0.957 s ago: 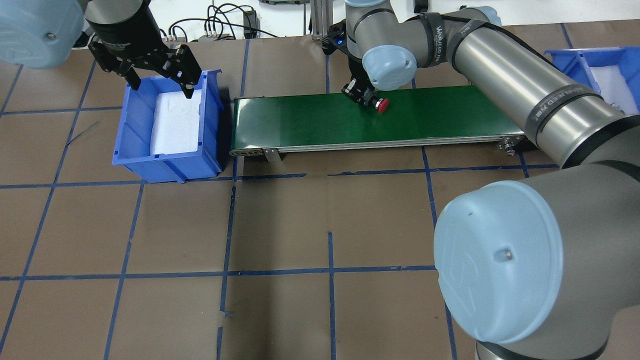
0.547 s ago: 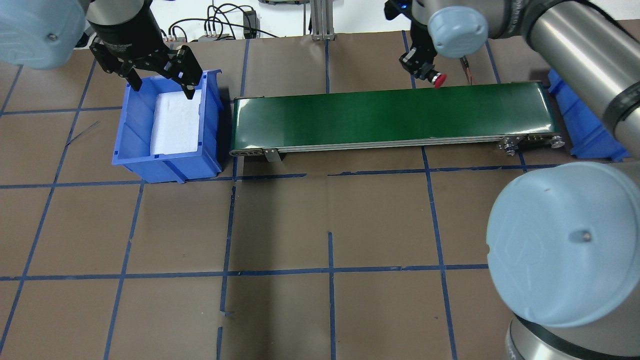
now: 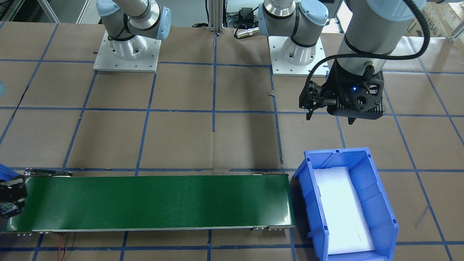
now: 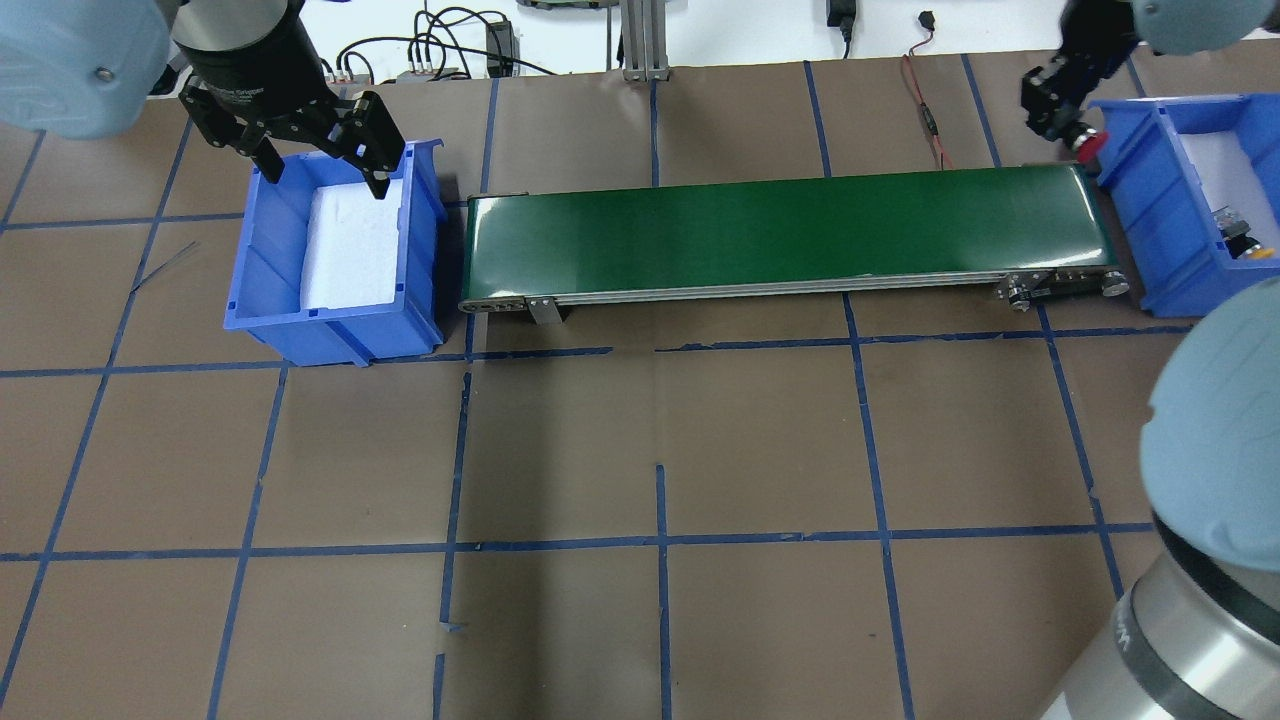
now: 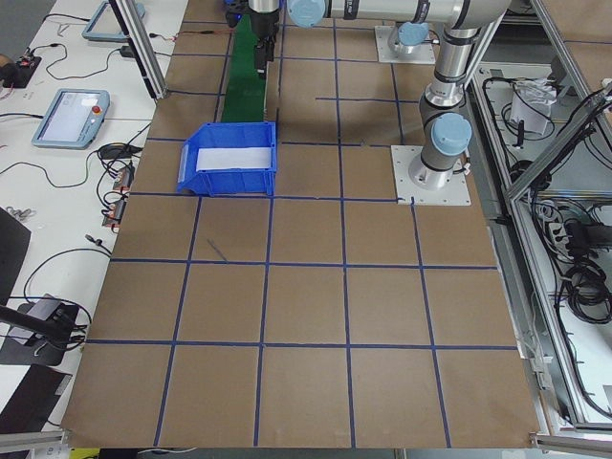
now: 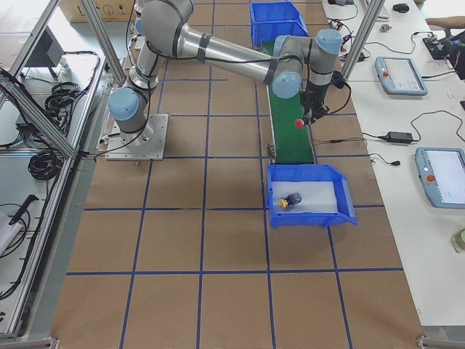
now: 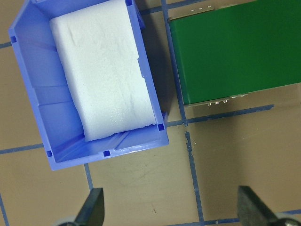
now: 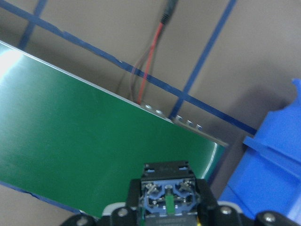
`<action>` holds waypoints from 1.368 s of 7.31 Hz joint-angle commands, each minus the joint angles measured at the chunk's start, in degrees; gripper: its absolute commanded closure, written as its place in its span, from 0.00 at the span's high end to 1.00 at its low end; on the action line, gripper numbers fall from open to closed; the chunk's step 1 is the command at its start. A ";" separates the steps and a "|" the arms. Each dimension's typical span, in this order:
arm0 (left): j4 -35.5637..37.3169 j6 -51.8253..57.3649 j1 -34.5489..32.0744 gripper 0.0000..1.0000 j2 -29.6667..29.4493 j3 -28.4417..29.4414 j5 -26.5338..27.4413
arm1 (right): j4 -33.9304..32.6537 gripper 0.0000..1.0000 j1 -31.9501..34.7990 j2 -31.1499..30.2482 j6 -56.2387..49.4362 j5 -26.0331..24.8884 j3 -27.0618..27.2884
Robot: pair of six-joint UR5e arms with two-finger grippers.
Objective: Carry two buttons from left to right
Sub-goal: 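Lower the red button into the far-end blue bin with the right gripper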
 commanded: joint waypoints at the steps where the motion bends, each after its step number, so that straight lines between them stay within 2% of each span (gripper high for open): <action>1: -0.09 0.34 -0.16 1.00 0.45 0.04 0.36 | 2.82 0.08 -9.85 -0.66 -3.30 0.97 -0.03; 3: 0.00 0.09 -0.16 1.00 -0.41 0.56 0.10 | 2.12 0.08 -13.91 0.74 -4.27 0.80 -1.18; 5: -0.35 0.08 -0.16 1.00 0.01 1.27 0.28 | -1.30 0.08 -14.19 4.24 -4.27 0.97 -3.09; 8: -0.10 0.08 -0.34 1.00 0.11 1.18 0.10 | -1.40 0.08 -14.10 11.79 -4.27 2.28 -11.96; 10: 0.00 0.08 -0.08 1.00 -0.33 1.27 0.02 | -1.75 0.08 -13.84 15.23 -4.27 3.43 -15.05</action>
